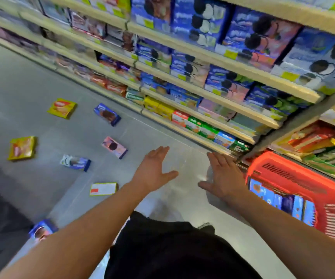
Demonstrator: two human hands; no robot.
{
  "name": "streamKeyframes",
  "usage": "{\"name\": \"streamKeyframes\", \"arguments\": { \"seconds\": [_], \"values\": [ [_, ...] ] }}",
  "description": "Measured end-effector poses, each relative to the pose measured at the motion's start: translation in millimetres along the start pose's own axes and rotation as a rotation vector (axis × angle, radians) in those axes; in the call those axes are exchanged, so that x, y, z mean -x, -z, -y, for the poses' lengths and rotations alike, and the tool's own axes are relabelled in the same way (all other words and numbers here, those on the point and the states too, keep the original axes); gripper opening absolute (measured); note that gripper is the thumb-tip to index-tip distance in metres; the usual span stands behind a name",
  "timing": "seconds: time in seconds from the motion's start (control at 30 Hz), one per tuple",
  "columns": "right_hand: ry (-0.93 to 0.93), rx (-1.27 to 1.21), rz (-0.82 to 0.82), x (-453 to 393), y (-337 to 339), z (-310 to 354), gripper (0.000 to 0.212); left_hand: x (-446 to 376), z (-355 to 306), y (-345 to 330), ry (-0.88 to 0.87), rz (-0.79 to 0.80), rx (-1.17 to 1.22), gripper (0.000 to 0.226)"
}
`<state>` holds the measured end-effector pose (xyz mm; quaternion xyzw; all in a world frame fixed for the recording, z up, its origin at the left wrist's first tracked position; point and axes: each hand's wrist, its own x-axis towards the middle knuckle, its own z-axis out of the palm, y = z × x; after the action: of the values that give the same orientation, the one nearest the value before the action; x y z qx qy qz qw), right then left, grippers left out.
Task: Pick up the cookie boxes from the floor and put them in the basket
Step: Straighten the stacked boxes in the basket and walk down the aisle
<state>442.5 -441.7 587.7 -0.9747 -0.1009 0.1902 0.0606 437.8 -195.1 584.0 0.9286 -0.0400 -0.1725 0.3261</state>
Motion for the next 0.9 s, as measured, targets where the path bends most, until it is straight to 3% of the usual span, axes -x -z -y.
{"name": "streamKeyframes", "arguments": {
  "seconds": [0.1, 0.37, 0.63, 0.9],
  "values": [
    [0.106, 0.042, 0.042, -36, -6, 73, 0.104, 18, 68, 40, 0.100, -0.066, 0.003, 0.095],
    [0.323, 0.091, 0.161, -115, -8, 207, 0.102, 54, 169, 100, 0.351, -0.220, 0.093, 0.088],
    [0.531, 0.120, 0.298, -207, -23, 284, 0.094, 49, 247, 110, 0.683, -0.242, 0.176, 0.085],
    [0.577, 0.149, 0.482, -317, -59, 342, 0.093, 4, 318, 109, 0.885, -0.323, 0.278, 0.085]
  ]
}}
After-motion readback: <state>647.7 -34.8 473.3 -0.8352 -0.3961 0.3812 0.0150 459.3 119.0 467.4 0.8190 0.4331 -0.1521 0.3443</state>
